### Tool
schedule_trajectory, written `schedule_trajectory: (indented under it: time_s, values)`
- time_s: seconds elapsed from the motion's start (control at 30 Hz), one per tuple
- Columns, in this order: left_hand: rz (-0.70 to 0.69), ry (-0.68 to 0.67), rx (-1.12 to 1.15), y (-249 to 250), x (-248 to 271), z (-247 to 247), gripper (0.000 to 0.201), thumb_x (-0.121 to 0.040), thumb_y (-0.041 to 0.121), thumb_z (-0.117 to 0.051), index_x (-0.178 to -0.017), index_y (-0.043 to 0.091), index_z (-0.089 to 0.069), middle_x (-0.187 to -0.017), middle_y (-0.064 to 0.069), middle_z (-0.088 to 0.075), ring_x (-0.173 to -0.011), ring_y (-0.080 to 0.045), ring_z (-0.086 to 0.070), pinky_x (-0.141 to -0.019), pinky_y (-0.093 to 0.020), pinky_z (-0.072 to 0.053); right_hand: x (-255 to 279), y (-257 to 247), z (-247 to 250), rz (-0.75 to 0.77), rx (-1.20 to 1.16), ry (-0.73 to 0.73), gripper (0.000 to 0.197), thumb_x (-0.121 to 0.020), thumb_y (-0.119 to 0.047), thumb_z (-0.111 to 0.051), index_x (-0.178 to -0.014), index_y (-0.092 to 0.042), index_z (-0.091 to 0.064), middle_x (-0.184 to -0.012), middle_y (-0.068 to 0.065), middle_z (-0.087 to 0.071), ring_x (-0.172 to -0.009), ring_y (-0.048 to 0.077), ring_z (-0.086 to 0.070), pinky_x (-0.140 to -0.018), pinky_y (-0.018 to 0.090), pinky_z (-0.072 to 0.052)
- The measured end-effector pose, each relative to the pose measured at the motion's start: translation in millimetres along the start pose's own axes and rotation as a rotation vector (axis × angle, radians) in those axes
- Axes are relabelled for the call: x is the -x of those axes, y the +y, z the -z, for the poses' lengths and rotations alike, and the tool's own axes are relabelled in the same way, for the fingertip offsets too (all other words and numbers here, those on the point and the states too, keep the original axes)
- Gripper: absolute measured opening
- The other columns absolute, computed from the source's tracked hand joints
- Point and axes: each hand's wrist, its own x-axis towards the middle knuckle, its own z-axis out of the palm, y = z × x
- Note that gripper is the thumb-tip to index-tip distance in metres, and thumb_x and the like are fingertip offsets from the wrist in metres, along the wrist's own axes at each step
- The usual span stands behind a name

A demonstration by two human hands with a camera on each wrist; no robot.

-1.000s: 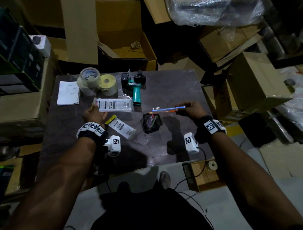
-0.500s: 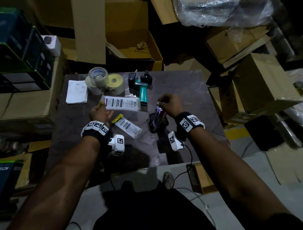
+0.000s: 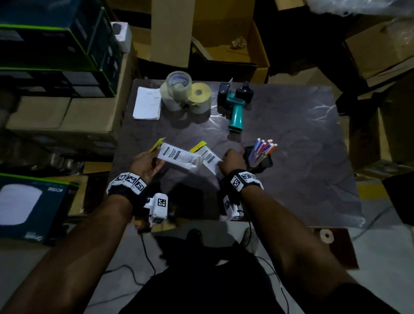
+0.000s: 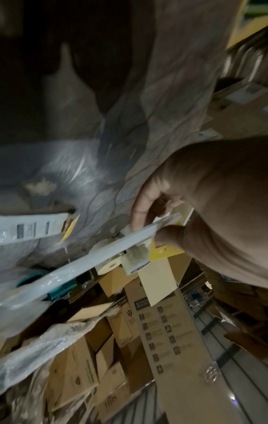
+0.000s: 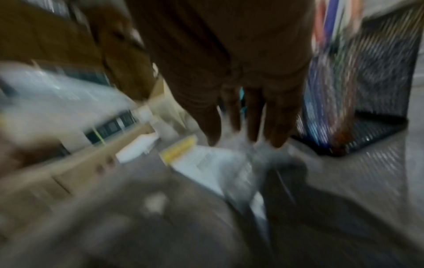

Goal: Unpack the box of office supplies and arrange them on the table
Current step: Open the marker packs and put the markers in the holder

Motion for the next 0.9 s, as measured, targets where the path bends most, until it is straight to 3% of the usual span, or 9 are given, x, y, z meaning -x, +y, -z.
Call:
schedule_trajectory:
  time_s: [0.13, 0.17, 0.33, 0.43, 0.53, 0.63, 0.77, 0.83, 0.9]
  values:
    - [-0.010, -0.062, -0.112, 2, 3, 17, 0.013, -0.091, 0.004, -0.060, -0.089, 0.015, -0.065, -0.065, 0.007, -0.069, -0.063, -0.003, -0.061, -0.060, -0.013, -0.055, -6, 5, -27, -0.102, 0.091, 0.068, 0.067, -0.074, -0.035, -0.077, -0.126, -0.006, -0.045, -0.139, 0.025, -0.040, -0.119, 0.042, -0.050, -0.097, 0.042, -0.047]
    - [-0.009, -0.078, -0.117, 3, 4, 19, 0.015, -0.091, 0.001, -0.058, -0.091, 0.014, -0.064, -0.066, 0.008, -0.071, -0.063, -0.002, -0.065, -0.062, -0.013, -0.056, -8, 5, -30, -0.093, 0.071, 0.065, 0.068, -0.075, -0.032, -0.077, -0.127, -0.005, -0.043, -0.137, 0.025, -0.043, -0.117, 0.042, -0.052, -0.095, 0.042, -0.048]
    - [-0.014, -0.110, -0.158, 8, 6, 11, 0.020, -0.089, -0.008, -0.055, -0.095, 0.010, -0.064, -0.071, 0.004, -0.073, -0.071, -0.006, -0.068, -0.062, -0.016, -0.057, -8, 11, -19, -0.074, 0.004, -0.026, 0.031, -0.076, -0.021, -0.072, -0.098, 0.000, -0.066, -0.103, 0.020, -0.069, -0.096, 0.036, -0.066, -0.072, 0.031, -0.049]
    - [-0.059, -0.068, -0.155, 11, 5, -4, 0.032, -0.086, -0.014, -0.055, -0.108, 0.009, -0.056, -0.084, -0.005, -0.069, -0.080, -0.015, -0.064, -0.058, -0.023, -0.059, -9, 10, 0, -0.103, -0.240, -0.069, 0.026, -0.075, -0.031, -0.079, -0.078, -0.008, -0.066, -0.086, 0.013, -0.067, -0.081, 0.026, -0.065, -0.065, 0.028, -0.043]
    - [-0.126, -0.043, -0.215, 9, 10, -22, 0.038, -0.083, -0.018, -0.056, -0.093, 0.018, -0.050, -0.087, -0.008, -0.062, -0.078, -0.018, -0.061, -0.059, -0.026, -0.058, 3, 0, 30, -0.029, -0.713, -0.103, 0.025, -0.079, -0.026, -0.078, -0.065, -0.015, -0.061, -0.069, 0.006, -0.063, -0.061, 0.015, -0.060, -0.054, 0.024, -0.047]
    - [-0.165, -0.126, -0.260, 5, 16, -44, 0.035, -0.082, -0.016, -0.057, -0.088, 0.019, -0.055, -0.084, -0.010, -0.064, -0.072, -0.017, -0.062, -0.057, -0.023, -0.057, 21, -12, 59, 0.067, -0.947, -0.191, 0.026, -0.075, -0.026, -0.082, -0.065, -0.018, -0.059, -0.075, 0.010, -0.059, -0.063, 0.014, -0.054, -0.058, 0.023, -0.045]
    - [-0.250, -0.152, -0.316, 7, 27, -83, 0.028, -0.082, -0.010, -0.058, -0.083, 0.017, -0.064, -0.071, -0.014, -0.062, -0.047, -0.013, -0.056, -0.042, -0.021, -0.046, 40, -10, 94, 0.121, -1.134, 0.011, 0.016, -0.078, -0.021, -0.079, -0.069, -0.015, -0.067, -0.070, 0.005, -0.066, -0.061, 0.014, -0.058, -0.059, 0.025, -0.047]
    - [-0.301, -0.135, -0.344, 13, 34, -98, 0.023, -0.081, -0.008, -0.059, -0.091, 0.010, -0.070, -0.069, -0.014, -0.064, -0.047, -0.014, -0.056, -0.047, -0.023, -0.049, 44, -1, 112, 0.145, -1.272, 0.126, 0.017, -0.081, -0.014, -0.075, -0.069, -0.015, -0.065, -0.064, 0.002, -0.067, -0.054, 0.012, -0.060, -0.053, 0.024, -0.050]
    - [-0.356, -0.125, -0.384, 17, 36, -111, 0.029, -0.078, -0.005, -0.062, -0.103, 0.004, -0.073, -0.072, -0.015, -0.064, -0.055, -0.018, -0.053, -0.062, -0.029, -0.050, 50, 11, 132, 0.164, -1.311, 0.111, 0.019, -0.077, -0.016, -0.079, -0.067, -0.014, -0.062, -0.067, 0.006, -0.065, -0.054, 0.015, -0.060, -0.053, 0.025, -0.051]
